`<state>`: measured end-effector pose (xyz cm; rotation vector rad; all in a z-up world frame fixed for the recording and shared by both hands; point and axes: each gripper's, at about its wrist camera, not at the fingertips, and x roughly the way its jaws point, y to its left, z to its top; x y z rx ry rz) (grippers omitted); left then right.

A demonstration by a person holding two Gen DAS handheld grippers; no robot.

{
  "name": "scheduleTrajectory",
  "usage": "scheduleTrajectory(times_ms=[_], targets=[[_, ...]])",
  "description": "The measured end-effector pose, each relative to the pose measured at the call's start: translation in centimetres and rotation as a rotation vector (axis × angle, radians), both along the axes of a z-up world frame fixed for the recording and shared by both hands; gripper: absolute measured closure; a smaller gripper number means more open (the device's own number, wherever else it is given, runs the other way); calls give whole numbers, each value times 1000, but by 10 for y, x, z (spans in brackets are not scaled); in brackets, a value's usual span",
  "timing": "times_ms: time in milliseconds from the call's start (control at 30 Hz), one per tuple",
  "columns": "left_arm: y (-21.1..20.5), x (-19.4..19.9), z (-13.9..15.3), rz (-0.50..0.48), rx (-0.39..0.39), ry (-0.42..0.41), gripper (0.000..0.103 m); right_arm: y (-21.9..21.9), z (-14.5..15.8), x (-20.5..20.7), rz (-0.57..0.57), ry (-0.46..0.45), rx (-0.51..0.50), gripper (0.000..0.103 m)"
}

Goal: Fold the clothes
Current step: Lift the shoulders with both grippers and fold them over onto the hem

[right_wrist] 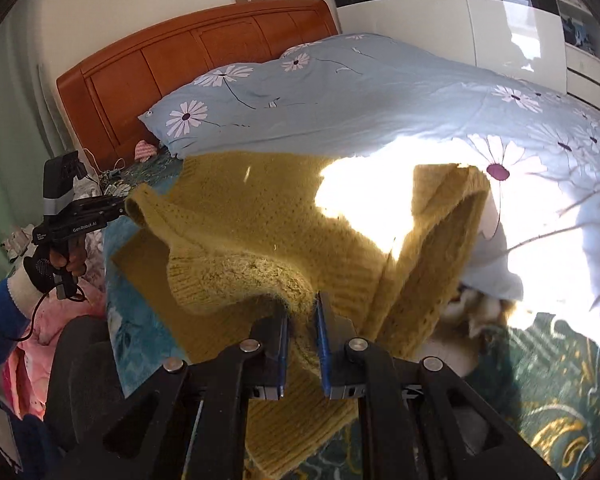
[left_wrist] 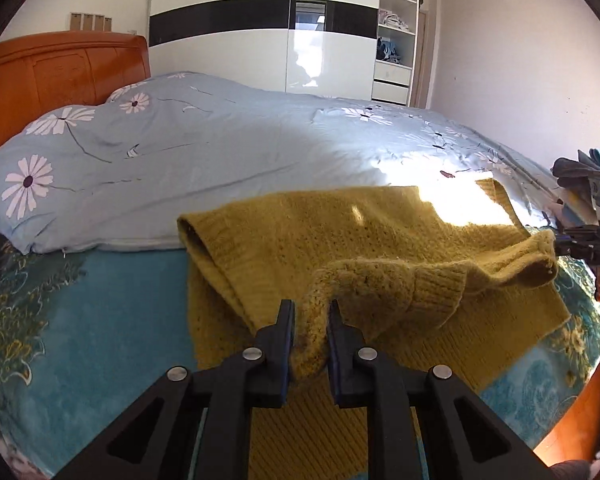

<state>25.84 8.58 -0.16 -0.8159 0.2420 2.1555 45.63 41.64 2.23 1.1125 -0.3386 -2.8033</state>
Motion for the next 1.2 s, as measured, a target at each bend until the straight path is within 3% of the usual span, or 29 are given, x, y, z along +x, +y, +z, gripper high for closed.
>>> scheduleTrajectory(times_ms=[167, 300, 367, 467, 700, 833, 1033, 1167, 1200], targets=[[-20, 5, -17, 87, 8, -100, 69, -14, -15, 12, -34, -52, 28, 86], [-26, 9, -19, 118, -26, -134, 61, -15, -16, 23, -82, -49, -18, 80], [-33, 11, -17, 127, -7, -165, 59, -14, -18, 25, -101, -51, -71, 75], [-46, 5, -15, 143, 81, -279, 51, -11, -20, 29, -130, -54, -150, 67], [-45, -18, -34, 186, 267, -637, 47, -6, -28, 32, -198, -56, -343, 60], [-32, -27, -43, 226, 337, -688, 46, -1, -39, 19, -254, -59, -453, 57], [-24, -34, -51, 301, 381, -708, 50, 7, -45, 13, -332, -32, -564, 57], [-24, -31, -47, 329, 365, -672, 80, 4, -36, 13, -327, -13, -543, 62], [-25, -31, -47, 330, 367, -676, 86, 3, -33, 13, -322, -8, -531, 75]])
